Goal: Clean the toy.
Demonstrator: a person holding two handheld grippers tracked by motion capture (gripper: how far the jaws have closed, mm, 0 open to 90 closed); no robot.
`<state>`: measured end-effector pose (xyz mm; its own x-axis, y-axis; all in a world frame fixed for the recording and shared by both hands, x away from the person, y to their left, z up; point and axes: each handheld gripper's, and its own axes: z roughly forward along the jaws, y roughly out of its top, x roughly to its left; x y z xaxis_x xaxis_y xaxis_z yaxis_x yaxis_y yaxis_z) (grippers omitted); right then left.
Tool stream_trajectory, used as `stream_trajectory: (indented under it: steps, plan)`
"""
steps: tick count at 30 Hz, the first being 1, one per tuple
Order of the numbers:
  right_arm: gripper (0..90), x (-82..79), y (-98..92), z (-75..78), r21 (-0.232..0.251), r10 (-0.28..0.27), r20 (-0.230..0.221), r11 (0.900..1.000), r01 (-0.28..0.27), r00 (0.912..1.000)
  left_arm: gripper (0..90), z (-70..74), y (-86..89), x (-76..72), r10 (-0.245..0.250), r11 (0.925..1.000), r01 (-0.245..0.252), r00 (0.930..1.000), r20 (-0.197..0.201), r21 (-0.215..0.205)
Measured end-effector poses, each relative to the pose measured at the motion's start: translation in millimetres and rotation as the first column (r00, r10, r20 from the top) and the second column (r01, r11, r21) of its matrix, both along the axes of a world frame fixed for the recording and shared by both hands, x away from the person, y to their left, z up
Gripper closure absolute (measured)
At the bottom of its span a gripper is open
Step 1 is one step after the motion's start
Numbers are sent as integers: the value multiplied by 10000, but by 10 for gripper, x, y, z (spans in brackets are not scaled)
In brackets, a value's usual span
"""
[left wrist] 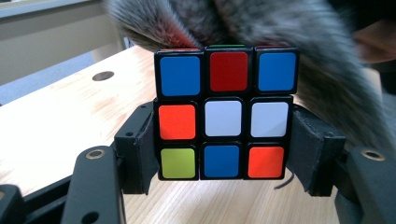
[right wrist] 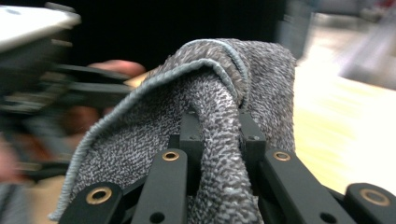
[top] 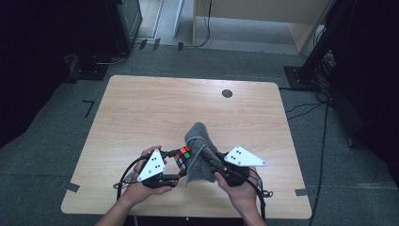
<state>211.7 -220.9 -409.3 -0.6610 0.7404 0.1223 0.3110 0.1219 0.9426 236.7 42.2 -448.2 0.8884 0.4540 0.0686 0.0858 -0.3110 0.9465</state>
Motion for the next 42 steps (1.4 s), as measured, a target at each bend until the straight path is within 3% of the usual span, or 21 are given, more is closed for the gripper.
stream_trajectory:
  steps: [1, 3, 6, 7, 8, 11, 13, 14, 16, 18, 21, 22, 25, 27, 31, 33, 34, 36, 38, 40, 42]
  plan:
    - [782, 22, -61, -9, 75, -345, -144, 9994, 346, 9993, 346, 8, 4, 5, 32, 10000, -32, 10000, -2, -81]
    - [782, 14, -105, 15, 451, -436, -138, 9980, 442, 9990, 346, 18, 11, 17, 164, 9997, -165, 9999, -35, -162]
    - [777, -60, -28, 83, 910, 417, 360, 9948, -448, 9985, 346, 14, 19, 38, 122, 9997, -125, 9998, -169, -210]
    - [776, -84, 31, 99, 1024, 974, 399, 9896, -1011, 9944, 346, 15, 22, 40, 96, 9997, -100, 9998, -195, -234]
    - [775, -89, 63, 100, 982, 1169, 372, 9879, -1200, 9924, 346, 20, 24, 38, 47, 9997, -51, 9998, -179, -258]
    - [773, -46, 63, 49, 623, 787, 186, 9949, -797, 9967, 346, 26, 7, 10, 83, 10000, -83, 10000, 27, 18]
    - [774, 27, -49, -5, 167, -252, -147, 9995, 255, 9996, 346, 23, 4, 7, 50, 10000, -50, 10000, 42, 26]
    - [774, 43, -90, -18, 157, -548, -322, 9983, 553, 9980, 346, 22, -2, 7, 72, 9999, -72, 10000, 57, 80]
    - [774, 53, -173, -18, 676, -766, -536, 9945, 802, 9956, 346, 9, -38, 0, 216, 9984, -229, 9994, 261, 522]
    - [770, 3, -143, 44, 860, -467, -100, 9952, 474, 9989, 346, -27, -95, -12, 342, 9925, -390, 9985, 431, 1159]
    - [764, -120, 81, 122, 187, 543, 644, 9983, -556, 9964, 346, -58, -167, -34, 342, 9858, -412, 9984, 456, 1626]
    - [763, -154, 174, 114, -286, 751, 753, 9969, -731, 9943, 346, -57, -179, -40, 316, 9850, -390, 9984, 468, 1680]
    - [763, -192, 318, 47, -1028, 1126, 813, 9892, -1040, 9903, 346, -44, -211, -58, 406, 9796, -497, 9979, 506, 1949]
    - [761, -220, 391, 10, -1571, 1343, 954, 9805, -1184, 9863, 346, -39, -220, -60, 527, 9728, -643, 9969, 576, 2227]
    - [758, -257, 468, -29, -2949, 1503, 1662, 9506, -963, 9746, 346, -33, -213, -53, 533, 9712, -645, 9971, 548, 2295]
    - [754, -233, 432, -22, -3002, 1223, 1737, 9516, -657, 9772, 346, -34, -208, -48, 521, 9712, -630, 9972, 531, 2298]
    - [754, -210, 386, -11, -2784, 954, 1640, 9593, -467, 9818, 347, -37, -206, -46, 525, 9717, -629, 9973, 514, 2277]
    - [757, -199, 335, 6, -2707, 559, 1714, 9626, -75, 9836, 346, -36, -197, -39, 495, 9737, -578, 9978, 431, 2206]
    - [756, -230, 343, 16, -2627, 828, 1890, 9644, -309, 9785, 346, -32, -198, -31, 520, 9733, -590, 9980, 373, 2217]
    - [754, -298, 429, 17, -2784, 1754, 2031, 9536, -1149, 9633, 346, -31, -199, -34, 488, 9728, -560, 9981, 375, 2248]
    - [753, -318, 510, 0, -3508, 1932, 2150, 9301, -1089, 9573, 346, -31, -195, -38, 464, 9736, -542, 9981, 400, 2218]
